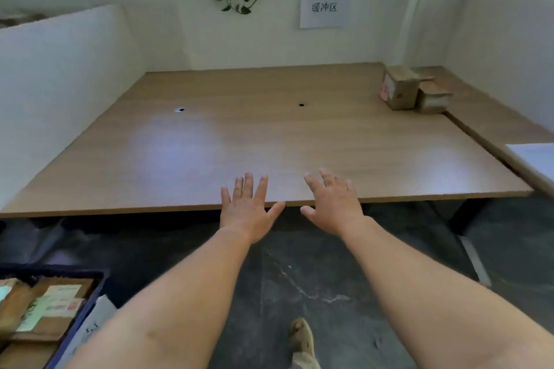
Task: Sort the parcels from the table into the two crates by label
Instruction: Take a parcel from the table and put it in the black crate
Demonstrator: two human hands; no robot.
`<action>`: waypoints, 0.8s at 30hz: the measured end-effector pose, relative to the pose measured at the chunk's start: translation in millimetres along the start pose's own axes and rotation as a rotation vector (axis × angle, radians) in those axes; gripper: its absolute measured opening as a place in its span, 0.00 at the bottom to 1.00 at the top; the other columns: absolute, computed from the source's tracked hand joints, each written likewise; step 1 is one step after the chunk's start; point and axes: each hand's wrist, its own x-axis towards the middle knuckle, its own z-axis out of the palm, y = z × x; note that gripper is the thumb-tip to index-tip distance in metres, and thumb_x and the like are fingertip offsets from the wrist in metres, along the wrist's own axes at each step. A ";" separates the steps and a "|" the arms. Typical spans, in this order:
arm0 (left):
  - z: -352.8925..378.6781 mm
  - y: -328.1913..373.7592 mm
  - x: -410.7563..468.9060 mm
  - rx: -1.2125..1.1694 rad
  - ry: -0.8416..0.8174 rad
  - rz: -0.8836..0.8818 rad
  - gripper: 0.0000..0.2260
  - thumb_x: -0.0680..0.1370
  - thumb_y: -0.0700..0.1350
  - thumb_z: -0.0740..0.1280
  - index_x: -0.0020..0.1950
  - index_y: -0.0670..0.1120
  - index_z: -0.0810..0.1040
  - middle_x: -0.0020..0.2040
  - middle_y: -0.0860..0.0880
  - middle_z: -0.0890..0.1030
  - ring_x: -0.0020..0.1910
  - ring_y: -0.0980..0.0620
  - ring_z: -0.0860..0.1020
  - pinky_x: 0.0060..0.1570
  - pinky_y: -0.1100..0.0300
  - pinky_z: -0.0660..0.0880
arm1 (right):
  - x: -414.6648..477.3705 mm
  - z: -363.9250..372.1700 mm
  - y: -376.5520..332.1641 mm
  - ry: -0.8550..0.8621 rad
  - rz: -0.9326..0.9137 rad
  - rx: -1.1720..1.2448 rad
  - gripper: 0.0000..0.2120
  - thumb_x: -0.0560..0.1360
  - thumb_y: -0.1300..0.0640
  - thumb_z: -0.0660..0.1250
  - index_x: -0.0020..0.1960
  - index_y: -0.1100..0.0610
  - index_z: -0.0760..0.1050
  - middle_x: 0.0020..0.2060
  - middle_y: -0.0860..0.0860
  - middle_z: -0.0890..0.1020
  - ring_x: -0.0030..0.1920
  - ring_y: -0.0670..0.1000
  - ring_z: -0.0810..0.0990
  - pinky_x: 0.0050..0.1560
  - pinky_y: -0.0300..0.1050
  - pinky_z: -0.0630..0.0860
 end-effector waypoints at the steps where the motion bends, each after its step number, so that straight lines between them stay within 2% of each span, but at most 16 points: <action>1: -1.1 13.0 14.0 0.001 0.001 0.031 0.33 0.80 0.66 0.43 0.78 0.53 0.33 0.79 0.45 0.35 0.78 0.46 0.36 0.75 0.42 0.38 | 5.0 -3.8 15.5 0.008 0.029 -0.005 0.36 0.78 0.42 0.60 0.79 0.48 0.47 0.78 0.56 0.49 0.77 0.59 0.52 0.75 0.60 0.52; 9: -9.3 123.8 130.9 0.026 0.003 0.210 0.33 0.80 0.66 0.43 0.78 0.53 0.34 0.79 0.45 0.36 0.78 0.46 0.36 0.75 0.42 0.38 | 66.6 -30.4 136.2 0.038 0.225 -0.026 0.37 0.78 0.41 0.61 0.79 0.47 0.46 0.79 0.56 0.49 0.78 0.58 0.50 0.75 0.61 0.51; 18: -36.7 230.5 270.8 0.011 0.038 0.317 0.34 0.80 0.66 0.44 0.79 0.52 0.36 0.79 0.45 0.37 0.78 0.45 0.38 0.75 0.41 0.38 | 157.0 -70.5 257.8 0.047 0.353 -0.044 0.36 0.78 0.40 0.60 0.79 0.47 0.47 0.79 0.56 0.49 0.77 0.57 0.51 0.75 0.59 0.51; 24: -34.6 294.9 326.3 0.035 0.020 0.392 0.34 0.80 0.67 0.44 0.79 0.53 0.37 0.79 0.45 0.37 0.78 0.46 0.38 0.75 0.42 0.38 | 182.6 -67.1 321.0 0.048 0.415 -0.010 0.35 0.78 0.41 0.60 0.79 0.48 0.47 0.78 0.56 0.50 0.77 0.57 0.52 0.75 0.59 0.51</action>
